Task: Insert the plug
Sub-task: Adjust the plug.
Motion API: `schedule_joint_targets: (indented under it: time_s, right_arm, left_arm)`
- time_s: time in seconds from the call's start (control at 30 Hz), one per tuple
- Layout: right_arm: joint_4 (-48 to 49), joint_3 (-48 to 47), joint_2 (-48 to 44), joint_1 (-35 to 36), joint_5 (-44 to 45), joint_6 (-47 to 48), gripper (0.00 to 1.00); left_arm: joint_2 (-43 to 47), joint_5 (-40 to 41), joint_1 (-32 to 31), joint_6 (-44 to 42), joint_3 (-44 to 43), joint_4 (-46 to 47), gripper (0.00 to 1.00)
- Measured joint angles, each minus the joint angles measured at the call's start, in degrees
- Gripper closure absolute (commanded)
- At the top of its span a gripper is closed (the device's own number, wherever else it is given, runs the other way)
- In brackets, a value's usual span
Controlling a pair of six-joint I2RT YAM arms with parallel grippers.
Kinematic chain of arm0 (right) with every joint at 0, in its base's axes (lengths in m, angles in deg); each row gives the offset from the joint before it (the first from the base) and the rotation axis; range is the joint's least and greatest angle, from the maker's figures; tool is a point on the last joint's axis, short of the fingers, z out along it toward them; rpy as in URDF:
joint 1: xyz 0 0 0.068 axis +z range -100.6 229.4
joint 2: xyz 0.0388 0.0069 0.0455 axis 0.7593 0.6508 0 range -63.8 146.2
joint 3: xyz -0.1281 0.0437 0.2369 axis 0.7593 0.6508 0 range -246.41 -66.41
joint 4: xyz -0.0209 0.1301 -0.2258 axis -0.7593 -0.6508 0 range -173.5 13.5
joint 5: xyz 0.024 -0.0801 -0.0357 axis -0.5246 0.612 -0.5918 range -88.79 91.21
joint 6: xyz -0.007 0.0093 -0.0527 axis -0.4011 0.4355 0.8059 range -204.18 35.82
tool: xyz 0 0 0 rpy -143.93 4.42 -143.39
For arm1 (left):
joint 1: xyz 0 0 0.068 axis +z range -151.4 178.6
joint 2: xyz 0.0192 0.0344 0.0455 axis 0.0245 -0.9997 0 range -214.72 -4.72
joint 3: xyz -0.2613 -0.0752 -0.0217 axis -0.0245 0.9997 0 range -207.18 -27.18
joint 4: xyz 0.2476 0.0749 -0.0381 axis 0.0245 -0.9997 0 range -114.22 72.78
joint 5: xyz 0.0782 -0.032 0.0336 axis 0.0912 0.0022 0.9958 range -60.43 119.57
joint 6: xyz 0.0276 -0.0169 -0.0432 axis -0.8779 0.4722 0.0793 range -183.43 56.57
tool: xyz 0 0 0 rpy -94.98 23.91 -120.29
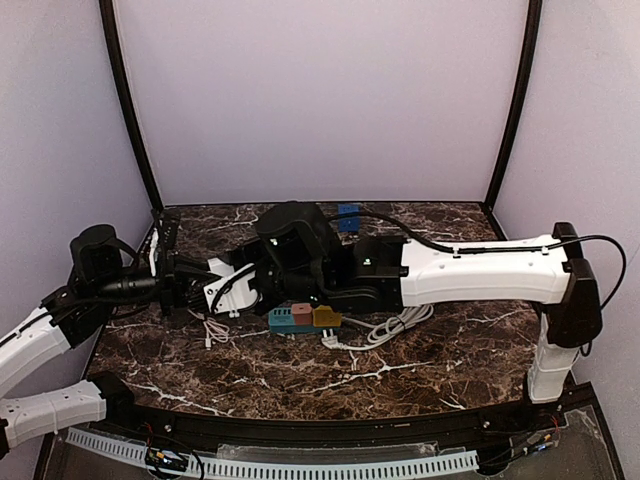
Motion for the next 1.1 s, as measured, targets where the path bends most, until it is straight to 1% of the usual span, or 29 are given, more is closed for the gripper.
schedule_joint_targets:
  time_s: [0.07, 0.1, 0.17, 0.2, 0.3, 0.33, 0.4, 0.5, 0.6, 0.63, 0.7, 0.77, 0.9, 0.93, 1.07, 1.1]
  right_arm:
    - [0.8, 0.0, 0.2, 0.0, 1.1, 1.9, 1.00]
    - [1.2, 0.0, 0.4, 0.0, 1.2, 2.2, 0.92]
    - [1.3, 0.0, 0.4, 0.0, 1.3, 2.4, 0.61]
    - [1.3, 0.1, 0.5, 0.0, 1.4, 2.4, 0.43]
    - [2.2, 0.6, 0.5, 0.0, 1.3, 0.4, 0.07]
    - [2.8, 0.9, 0.4, 0.0, 1.1, -1.1, 0.02]
    - [3.7, 2.0, -0.4, -0.3, 0.3, -5.2, 0.01]
    - [4.2, 5.4, -4.0, -1.7, -4.3, -13.9, 0.01]
    - [5.9, 9.0, -9.5, -5.2, -12.8, -24.7, 0.01]
    - [7.4, 10.1, -11.2, -6.3, -15.8, -28.2, 0.03]
    - [11.2, 12.4, -14.1, -8.4, -19.5, -34.7, 0.10]
    - [16.5, 14.1, -15.8, -9.9, -23.3, -42.9, 0.15]
    - [26.0, 17.2, -16.0, -11.3, -30.8, -55.5, 0.19]
    - [27.5, 17.7, -15.6, -11.4, -32.4, -57.8, 0.21]
    - [30.2, 17.3, -12.9, -11.6, -38.0, -63.1, 0.31]
    - [30.5, 16.8, -11.8, -11.6, -39.1, -64.3, 0.32]
  left_arm:
    - [-0.1, -0.1, 0.2, 2.5, 0.0, 0.1, 0.99]
    - [-0.1, 0.0, 0.3, 2.8, 0.0, 0.2, 0.99]
    - [0.1, 0.0, 0.3, 3.1, 0.4, 0.5, 0.99]
    - [0.1, 0.0, 0.3, 3.1, 0.6, 0.7, 0.99]
    - [0.2, 0.1, 0.3, 1.8, 1.0, 1.2, 0.99]
    - [0.3, 0.3, 0.3, 0.6, 1.3, 1.4, 0.99]
    - [0.7, 0.4, 0.3, -1.6, 1.9, 1.8, 0.99]
    - [1.9, 0.3, 0.3, -5.8, 2.5, 3.5, 0.99]
    - [3.3, 0.4, 0.3, -10.4, 2.6, 8.5, 0.99]
    - [3.7, 0.3, 0.3, -11.5, 2.6, 10.3, 0.99]
    - [4.2, -0.5, 0.3, -13.1, 2.6, 14.0, 0.99]
    - [4.2, -2.1, 0.3, -13.3, 2.6, 16.8, 0.99]
    - [3.9, -4.4, 0.3, -12.3, 2.5, 20.2, 0.99]
    - [3.8, -4.6, 0.3, -12.1, 2.5, 20.7, 0.99]
    - [3.3, -4.9, 0.3, -11.1, 2.3, 22.1, 0.99]
    - [3.2, -4.9, 0.2, -10.8, 2.3, 22.3, 0.99]
